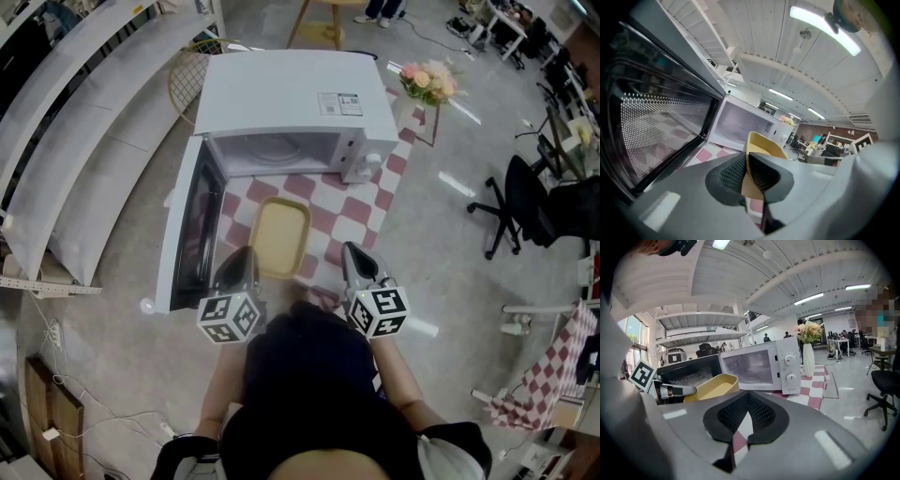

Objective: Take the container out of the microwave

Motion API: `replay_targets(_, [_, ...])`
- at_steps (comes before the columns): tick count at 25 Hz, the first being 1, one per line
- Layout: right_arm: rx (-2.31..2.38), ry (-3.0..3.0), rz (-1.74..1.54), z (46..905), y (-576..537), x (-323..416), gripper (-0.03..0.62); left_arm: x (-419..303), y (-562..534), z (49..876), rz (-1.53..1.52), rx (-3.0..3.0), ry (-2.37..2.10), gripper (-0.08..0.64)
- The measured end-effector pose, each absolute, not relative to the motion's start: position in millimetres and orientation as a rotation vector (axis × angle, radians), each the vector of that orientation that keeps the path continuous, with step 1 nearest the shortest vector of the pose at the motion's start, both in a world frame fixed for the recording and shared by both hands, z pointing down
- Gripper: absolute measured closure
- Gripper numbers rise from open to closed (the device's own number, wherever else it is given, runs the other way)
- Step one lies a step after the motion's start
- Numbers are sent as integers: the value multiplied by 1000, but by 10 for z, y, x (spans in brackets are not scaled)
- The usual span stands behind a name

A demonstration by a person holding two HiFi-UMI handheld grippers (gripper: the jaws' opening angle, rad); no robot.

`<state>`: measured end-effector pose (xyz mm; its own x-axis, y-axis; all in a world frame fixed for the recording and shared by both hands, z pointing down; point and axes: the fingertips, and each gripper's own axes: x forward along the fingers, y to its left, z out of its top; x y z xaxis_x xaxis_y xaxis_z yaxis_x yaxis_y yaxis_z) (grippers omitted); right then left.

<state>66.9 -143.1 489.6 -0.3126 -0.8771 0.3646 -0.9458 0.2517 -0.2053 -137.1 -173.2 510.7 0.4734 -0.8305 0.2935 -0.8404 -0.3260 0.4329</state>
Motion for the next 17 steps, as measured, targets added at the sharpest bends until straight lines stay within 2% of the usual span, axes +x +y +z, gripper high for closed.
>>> replay_targets(17, [1700,-2343,614,4924,-1456,566,593,-1407,-1746,5152,29,2169,-1383,532])
